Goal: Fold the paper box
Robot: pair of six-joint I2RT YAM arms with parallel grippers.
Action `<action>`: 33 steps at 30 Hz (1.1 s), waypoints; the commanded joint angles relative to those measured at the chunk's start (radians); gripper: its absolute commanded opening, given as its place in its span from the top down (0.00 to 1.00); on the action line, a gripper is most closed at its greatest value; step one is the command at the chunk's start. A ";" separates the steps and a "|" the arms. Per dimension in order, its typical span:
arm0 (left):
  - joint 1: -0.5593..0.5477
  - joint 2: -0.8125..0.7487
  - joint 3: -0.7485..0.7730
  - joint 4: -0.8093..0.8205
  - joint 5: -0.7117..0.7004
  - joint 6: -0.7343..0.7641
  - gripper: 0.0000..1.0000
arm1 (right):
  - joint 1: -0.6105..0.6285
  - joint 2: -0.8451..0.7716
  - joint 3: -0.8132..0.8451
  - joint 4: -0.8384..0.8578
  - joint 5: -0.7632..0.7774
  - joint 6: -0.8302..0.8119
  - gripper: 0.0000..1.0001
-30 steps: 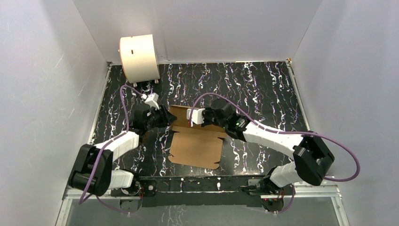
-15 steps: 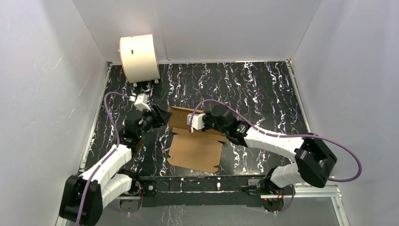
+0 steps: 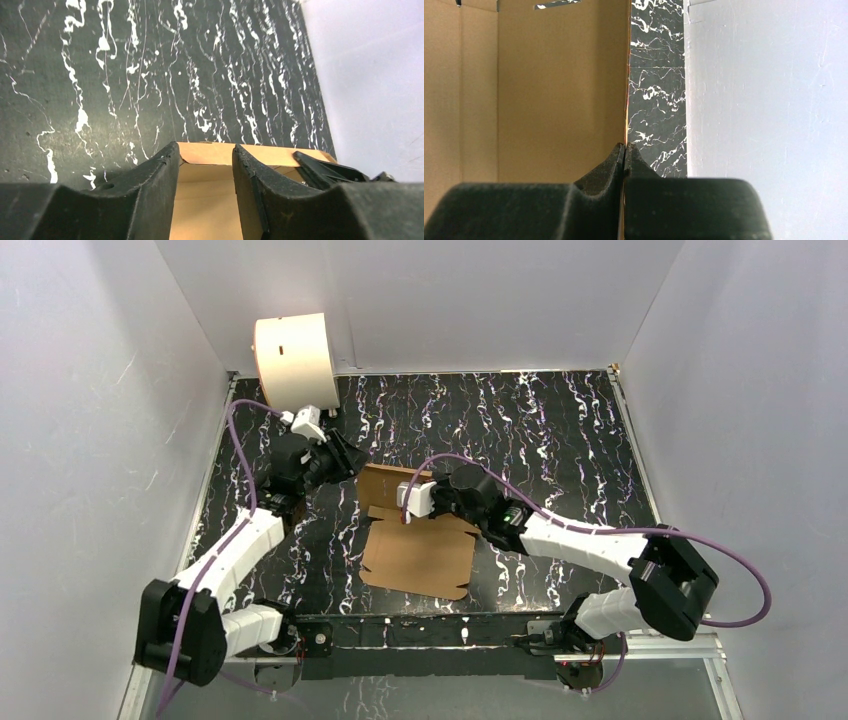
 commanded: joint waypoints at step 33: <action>-0.009 0.060 -0.097 0.169 0.031 -0.298 0.39 | 0.043 -0.035 -0.083 0.152 0.040 0.010 1.00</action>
